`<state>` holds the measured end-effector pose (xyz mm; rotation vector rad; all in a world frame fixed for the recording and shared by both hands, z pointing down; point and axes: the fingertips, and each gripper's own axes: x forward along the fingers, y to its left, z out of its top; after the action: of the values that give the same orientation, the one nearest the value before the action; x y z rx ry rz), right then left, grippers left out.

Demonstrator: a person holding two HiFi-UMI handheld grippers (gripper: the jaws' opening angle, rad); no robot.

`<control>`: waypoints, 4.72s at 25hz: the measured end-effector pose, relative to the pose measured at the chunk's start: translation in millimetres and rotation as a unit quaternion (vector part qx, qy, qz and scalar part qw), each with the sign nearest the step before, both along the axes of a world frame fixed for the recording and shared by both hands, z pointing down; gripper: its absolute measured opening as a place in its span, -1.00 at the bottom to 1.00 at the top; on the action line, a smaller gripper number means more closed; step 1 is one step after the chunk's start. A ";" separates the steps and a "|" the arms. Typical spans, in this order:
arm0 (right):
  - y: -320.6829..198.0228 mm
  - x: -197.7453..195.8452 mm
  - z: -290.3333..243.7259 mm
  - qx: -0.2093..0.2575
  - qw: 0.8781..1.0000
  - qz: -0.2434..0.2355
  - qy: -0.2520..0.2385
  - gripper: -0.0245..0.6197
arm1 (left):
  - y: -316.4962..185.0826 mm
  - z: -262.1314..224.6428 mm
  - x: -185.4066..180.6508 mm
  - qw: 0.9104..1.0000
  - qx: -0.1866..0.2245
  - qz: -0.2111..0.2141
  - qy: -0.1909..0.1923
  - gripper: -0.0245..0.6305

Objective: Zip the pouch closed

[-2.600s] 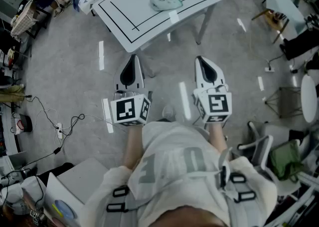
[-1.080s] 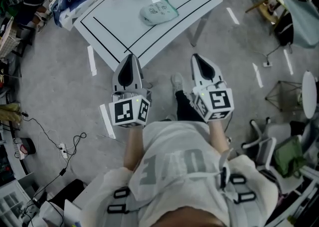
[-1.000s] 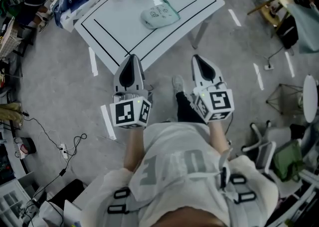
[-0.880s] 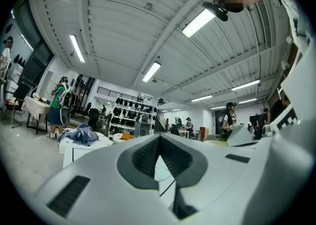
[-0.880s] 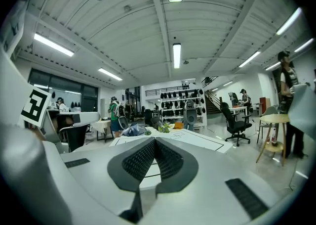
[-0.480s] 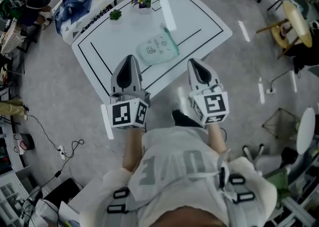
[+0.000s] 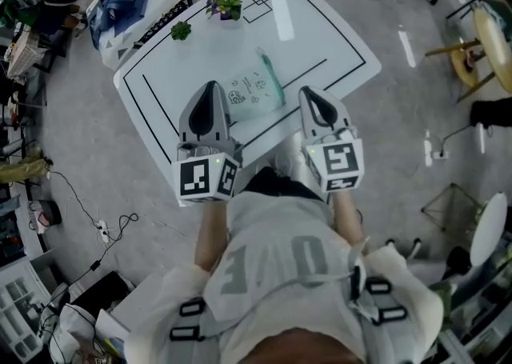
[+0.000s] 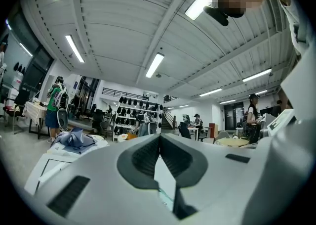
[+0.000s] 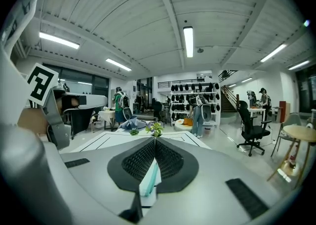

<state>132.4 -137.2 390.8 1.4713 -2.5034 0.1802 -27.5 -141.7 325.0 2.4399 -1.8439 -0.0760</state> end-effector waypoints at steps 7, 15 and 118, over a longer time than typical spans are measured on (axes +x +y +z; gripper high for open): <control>-15.5 -4.4 -2.3 0.000 1.000 -0.004 -0.011 -0.90 | -19.7 -1.3 -1.7 1.000 0.001 -0.003 0.003 -0.91; -36.6 -6.1 -2.3 0.001 0.999 0.021 -0.036 -0.90 | -35.9 -5.0 -16.7 1.000 0.004 -0.001 0.004 -0.91; 26.3 -157.6 -83.6 0.056 0.824 -0.563 0.011 -0.88 | 19.0 -0.3 10.5 0.921 0.053 0.378 -0.071 -0.63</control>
<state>-25.1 -110.9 307.3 -0.1763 -2.9059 -0.1987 -17.0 -122.7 324.6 3.1094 -0.8206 0.0572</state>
